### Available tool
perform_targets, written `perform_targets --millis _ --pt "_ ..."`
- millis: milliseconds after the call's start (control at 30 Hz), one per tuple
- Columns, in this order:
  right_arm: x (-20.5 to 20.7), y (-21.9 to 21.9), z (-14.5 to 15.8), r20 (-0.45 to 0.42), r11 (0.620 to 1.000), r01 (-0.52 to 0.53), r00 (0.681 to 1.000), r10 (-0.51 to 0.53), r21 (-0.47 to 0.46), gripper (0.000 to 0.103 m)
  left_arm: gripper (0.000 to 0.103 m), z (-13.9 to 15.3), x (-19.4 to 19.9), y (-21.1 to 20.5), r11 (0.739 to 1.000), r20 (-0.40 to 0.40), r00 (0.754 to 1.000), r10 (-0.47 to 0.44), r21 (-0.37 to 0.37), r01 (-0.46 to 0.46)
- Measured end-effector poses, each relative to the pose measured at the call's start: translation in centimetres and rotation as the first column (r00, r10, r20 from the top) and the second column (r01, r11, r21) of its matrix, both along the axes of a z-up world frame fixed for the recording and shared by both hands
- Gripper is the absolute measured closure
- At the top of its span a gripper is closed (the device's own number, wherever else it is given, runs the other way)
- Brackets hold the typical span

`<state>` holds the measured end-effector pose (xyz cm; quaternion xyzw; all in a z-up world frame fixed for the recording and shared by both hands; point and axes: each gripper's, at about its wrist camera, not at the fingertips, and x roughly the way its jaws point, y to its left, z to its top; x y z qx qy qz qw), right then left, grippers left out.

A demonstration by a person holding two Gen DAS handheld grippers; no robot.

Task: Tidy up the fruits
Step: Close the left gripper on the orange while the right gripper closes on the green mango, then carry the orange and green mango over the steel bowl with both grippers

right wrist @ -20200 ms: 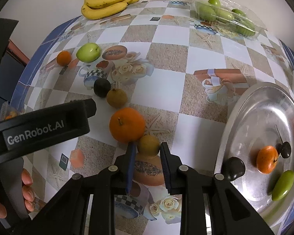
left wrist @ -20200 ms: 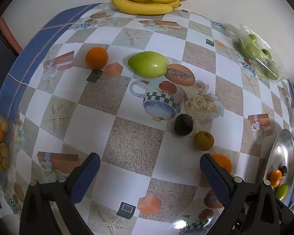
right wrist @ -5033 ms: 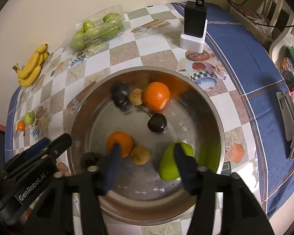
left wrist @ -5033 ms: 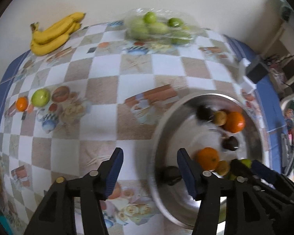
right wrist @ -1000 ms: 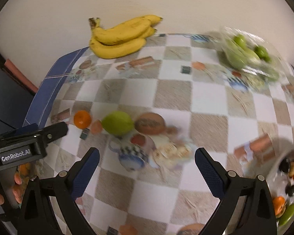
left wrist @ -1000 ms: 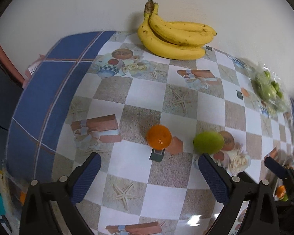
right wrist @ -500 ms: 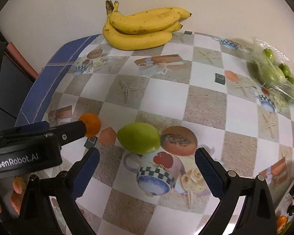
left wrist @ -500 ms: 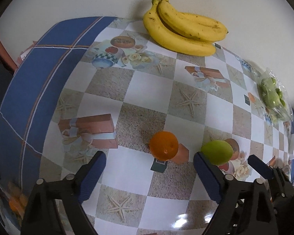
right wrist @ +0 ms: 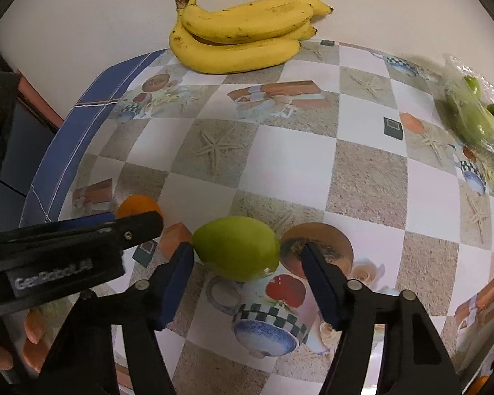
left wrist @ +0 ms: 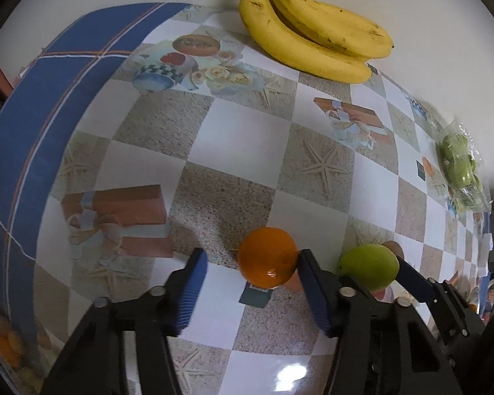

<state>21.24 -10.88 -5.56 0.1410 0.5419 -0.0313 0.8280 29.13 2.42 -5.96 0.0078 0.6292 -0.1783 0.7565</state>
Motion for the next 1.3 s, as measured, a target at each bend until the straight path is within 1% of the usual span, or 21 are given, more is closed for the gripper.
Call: perform_targets --millis 33,67,100,167,233,400,667,833,1000,1200,1300 --pt "0.0 0.1 0.1 0.006 1.0 -0.005 1.0 0.005 0.002 0.043 0.051 0.0 0.0 -0.1 1.0 0.0 1.0 -0.002 -0.004 0.002" --pt "0.1 0.2 0.1 0.01 1.0 -0.01 1.0 0.01 0.006 0.047 0.056 0.0 0.0 -0.2 1.0 -0.001 1.0 -0.005 -0.01 0.005" --pt "0.1 0.2 0.2 0.013 1.0 -0.013 1.0 0.013 0.009 0.049 0.061 0.1 0.0 -0.4 1.0 -0.002 1.0 -0.006 -0.018 0.006" --pt "0.1 0.4 0.4 0.015 1.0 -0.016 1.0 0.016 -0.002 0.051 0.064 0.2 0.1 -0.7 1.0 -0.001 1.0 -0.008 -0.02 0.008" --pt "0.2 0.5 0.4 0.013 1.0 -0.022 1.0 0.022 -0.01 0.051 0.064 0.2 0.0 -0.9 1.0 0.005 1.0 -0.013 -0.006 0.013" --pt "-0.1 0.5 0.5 0.011 1.0 -0.02 1.0 0.02 0.002 0.051 0.064 0.2 0.0 -0.7 1.0 0.003 1.0 0.001 0.001 -0.001" --pt "-1.8 0.2 1.7 0.021 1.0 -0.012 1.0 0.012 0.005 0.051 0.064 1.4 -1.5 0.7 0.998 0.0 0.998 0.056 -0.025 -0.056" --pt "-3.8 -0.2 3.0 0.03 1.0 0.005 1.0 -0.006 0.007 0.051 0.064 2.1 -3.5 1.4 0.994 -0.008 0.995 0.103 -0.03 -0.103" --pt "-6.4 -0.5 3.8 0.03 1.0 0.019 0.999 -0.02 0.009 0.051 0.064 2.6 -5.8 1.5 0.993 -0.017 0.993 0.115 -0.03 -0.116" --pt "-9.8 -1.7 4.8 0.04 0.997 0.074 0.996 -0.075 0.01 0.051 0.064 3.5 -8.9 1.5 0.991 -0.001 0.991 0.133 -0.017 -0.133" --pt "-11.0 -2.4 5.2 0.037 0.993 0.115 0.993 -0.114 -0.021 0.051 0.064 4.0 -10.4 0.8 0.991 0.013 0.991 0.134 -0.003 -0.134"
